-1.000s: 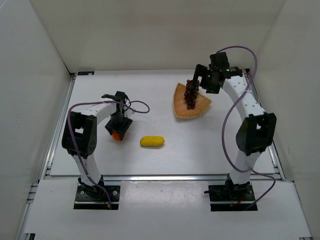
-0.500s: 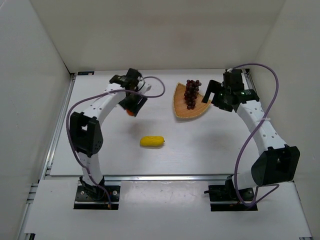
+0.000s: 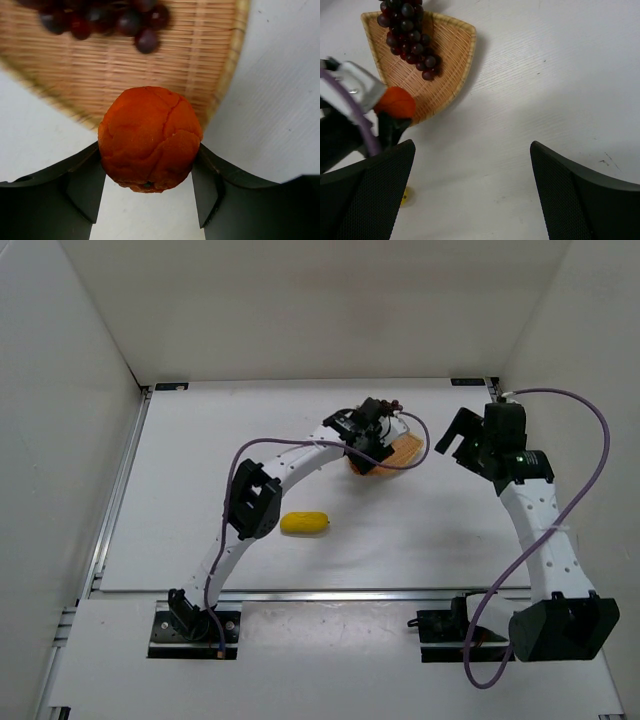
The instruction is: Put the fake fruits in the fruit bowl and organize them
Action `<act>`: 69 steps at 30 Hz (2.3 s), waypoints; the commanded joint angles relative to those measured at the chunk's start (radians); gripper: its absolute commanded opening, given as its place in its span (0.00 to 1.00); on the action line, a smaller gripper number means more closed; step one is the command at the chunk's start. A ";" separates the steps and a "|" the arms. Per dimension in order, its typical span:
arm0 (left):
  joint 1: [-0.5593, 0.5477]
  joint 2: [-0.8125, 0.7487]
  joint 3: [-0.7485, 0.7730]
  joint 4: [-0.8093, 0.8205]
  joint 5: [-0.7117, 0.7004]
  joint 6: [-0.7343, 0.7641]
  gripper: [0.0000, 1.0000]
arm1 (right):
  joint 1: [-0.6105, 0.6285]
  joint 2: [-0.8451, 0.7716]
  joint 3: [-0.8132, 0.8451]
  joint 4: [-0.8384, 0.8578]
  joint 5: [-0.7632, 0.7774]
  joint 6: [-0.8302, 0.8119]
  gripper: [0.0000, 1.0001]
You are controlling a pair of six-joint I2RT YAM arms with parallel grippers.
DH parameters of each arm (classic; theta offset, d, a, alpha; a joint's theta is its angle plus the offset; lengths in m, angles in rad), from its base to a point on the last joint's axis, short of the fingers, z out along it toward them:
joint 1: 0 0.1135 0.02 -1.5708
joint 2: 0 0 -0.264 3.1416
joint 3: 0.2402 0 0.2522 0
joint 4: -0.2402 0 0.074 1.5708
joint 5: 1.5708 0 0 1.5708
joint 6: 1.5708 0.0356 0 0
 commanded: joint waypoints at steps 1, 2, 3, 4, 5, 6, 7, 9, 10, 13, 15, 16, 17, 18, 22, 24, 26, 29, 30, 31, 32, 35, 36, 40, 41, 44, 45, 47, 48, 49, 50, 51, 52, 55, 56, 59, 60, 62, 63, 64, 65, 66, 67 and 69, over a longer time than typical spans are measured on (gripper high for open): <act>-0.012 -0.018 0.049 0.067 -0.014 0.037 0.57 | -0.005 -0.053 -0.033 0.005 0.054 -0.024 1.00; -0.012 -0.018 0.049 0.067 -0.014 0.037 0.66 | -0.005 -0.062 -0.033 0.005 0.055 -0.024 1.00; -0.021 -0.009 0.049 0.076 -0.026 0.037 0.86 | -0.005 -0.073 -0.044 0.005 0.067 -0.033 1.00; -0.021 -0.009 0.049 0.076 -0.043 0.037 0.95 | -0.005 -0.073 -0.044 -0.006 0.067 -0.044 1.00; -0.021 -0.009 0.049 0.076 -0.057 0.037 1.00 | -0.005 -0.082 -0.044 -0.006 0.067 -0.044 1.00; -0.021 -0.024 0.049 0.076 -0.080 0.014 1.00 | -0.005 -0.082 -0.044 -0.015 0.055 -0.053 1.00; -0.021 -0.039 0.049 0.076 -0.080 0.014 1.00 | -0.005 -0.082 -0.044 -0.015 0.045 -0.064 1.00; -0.021 -0.100 0.040 0.076 -0.106 0.002 1.00 | -0.005 -0.091 -0.035 -0.015 0.024 -0.076 1.00; -0.021 -0.126 0.040 0.076 -0.118 -0.007 1.00 | 0.004 -0.091 -0.035 -0.004 -0.007 -0.105 1.00; -0.006 -0.255 -0.037 0.076 -0.168 -0.007 1.00 | 0.097 -0.056 -0.044 0.007 -0.019 -0.200 1.00; 0.046 -0.368 -0.109 0.076 -0.204 -0.007 1.00 | 0.174 -0.023 -0.044 -0.003 -0.043 -0.254 1.00; 0.071 -0.410 -0.202 0.076 -0.215 -0.017 1.00 | 0.273 0.019 -0.044 -0.003 -0.060 -0.335 1.00; 0.102 -0.494 -0.256 0.076 -0.224 -0.030 1.00 | 0.338 0.045 -0.034 -0.003 -0.061 -0.378 1.00; 0.134 -0.536 -0.311 0.076 -0.224 -0.030 1.00 | 0.478 0.077 -0.011 -0.012 -0.048 -0.423 1.00; 0.362 -0.706 -0.581 0.030 -0.247 -0.050 1.00 | 0.749 0.359 0.135 -0.021 0.013 -0.562 1.00; 0.464 -0.780 -0.664 -0.014 -0.281 -0.050 1.00 | 0.851 0.501 0.232 -0.021 -0.027 -0.673 1.00; 0.542 -0.847 -0.719 -0.024 -0.333 -0.061 1.00 | 0.918 0.632 0.301 -0.035 -0.036 -0.717 1.00; 0.608 -0.947 -0.822 -0.024 -0.321 -0.070 1.00 | 0.973 0.767 0.405 -0.046 0.002 -0.779 1.00; 0.637 -0.972 -0.860 -0.024 -0.301 -0.070 1.00 | 0.974 0.792 0.422 -0.046 0.013 -0.788 1.00; 0.646 -0.993 -0.876 -0.024 -0.292 -0.079 1.00 | 0.984 0.835 0.436 -0.046 0.013 -0.788 1.00; 0.656 -1.013 -0.893 -0.024 -0.292 -0.080 1.00 | 0.984 0.853 0.460 -0.046 0.013 -0.775 1.00; 0.665 -1.079 -0.950 -0.042 -0.266 -0.098 1.00 | 0.974 0.921 0.497 -0.036 -0.027 -0.727 1.00; 0.665 -1.101 -0.962 -0.042 -0.266 -0.098 1.00 | 0.974 0.935 0.497 -0.050 -0.027 -0.716 0.97; 0.685 -1.125 -1.003 -0.042 -0.257 -0.107 1.00 | 0.974 0.970 0.526 -0.050 0.007 -0.655 0.57; 0.685 -1.125 -1.003 -0.051 -0.257 -0.107 1.00 | 0.974 0.970 0.540 -0.050 0.022 -0.632 0.49; 0.706 -1.125 -1.003 -0.064 -0.223 -0.132 1.00 | 0.974 0.970 0.568 -0.059 0.042 -0.592 0.17; 0.706 -1.125 -1.003 -0.073 -0.223 -0.142 1.00 | 0.974 0.958 0.577 -0.068 0.057 -0.578 0.13; 0.717 -1.116 -1.003 -0.073 -0.200 -0.152 1.00 | 0.946 0.921 0.588 -0.082 0.067 -0.505 0.09; 0.717 -1.116 -1.003 -0.073 -0.200 -0.152 1.00 | 0.928 0.869 0.588 -0.082 0.067 -0.465 0.07; 0.717 -1.116 -1.003 -0.073 -0.200 -0.152 1.00 | 0.903 0.837 0.567 -0.066 0.067 -0.416 0.04; 0.717 -1.116 -1.014 -0.073 -0.200 -0.152 1.00 | 0.836 0.800 0.548 -0.055 0.056 -0.296 0.01; 0.728 -1.116 -1.014 -0.073 -0.200 -0.161 1.00 | 0.793 0.724 0.501 -0.043 0.047 -0.229 0.01; 0.728 -1.116 -1.025 -0.073 -0.200 -0.170 1.00 | 0.742 0.684 0.473 -0.020 0.047 -0.160 0.01; 0.755 -1.134 -1.051 -0.073 -0.168 -0.179 1.00 | 0.511 0.544 0.367 0.003 0.032 0.113 0.01; 0.764 -1.135 -1.068 -0.064 -0.140 -0.179 1.00 | 0.402 0.504 0.349 0.013 0.032 0.165 0.01; 0.791 -1.135 -1.082 -0.064 -0.106 -0.188 1.00 | 0.255 0.505 0.341 0.049 0.032 0.220 0.01; 0.800 -1.135 -1.092 -0.064 -0.096 -0.188 1.00 | 0.231 0.527 0.361 0.050 0.044 0.203 0.01; 0.800 -1.125 -1.092 -0.064 -0.096 -0.188 1.00 | 0.175 0.612 0.417 0.001 0.056 0.194 0.01; 0.809 -1.125 -1.092 -0.064 -0.096 -0.188 1.00 | 0.156 0.643 0.486 -0.022 0.056 0.194 0.01; 0.809 -1.115 -1.092 -0.064 -0.096 -0.188 1.00 | 0.139 0.672 0.514 -0.041 0.056 0.203 0.01; 0.809 -1.105 -1.092 -0.064 -0.096 -0.188 1.00 | 0.109 0.718 0.535 -0.041 0.011 0.203 0.00; 0.809 -1.105 -1.083 -0.064 -0.096 -0.188 1.00 | 0.096 0.738 0.549 -0.050 -0.005 0.203 0.00; 0.809 -1.096 -1.083 -0.064 -0.096 -0.188 1.00 | 0.087 0.755 0.572 -0.050 -0.005 0.203 0.00; 0.809 -1.087 -1.083 -0.064 -0.096 -0.188 1.00 | 0.076 0.798 0.586 -0.050 -0.018 0.203 0.00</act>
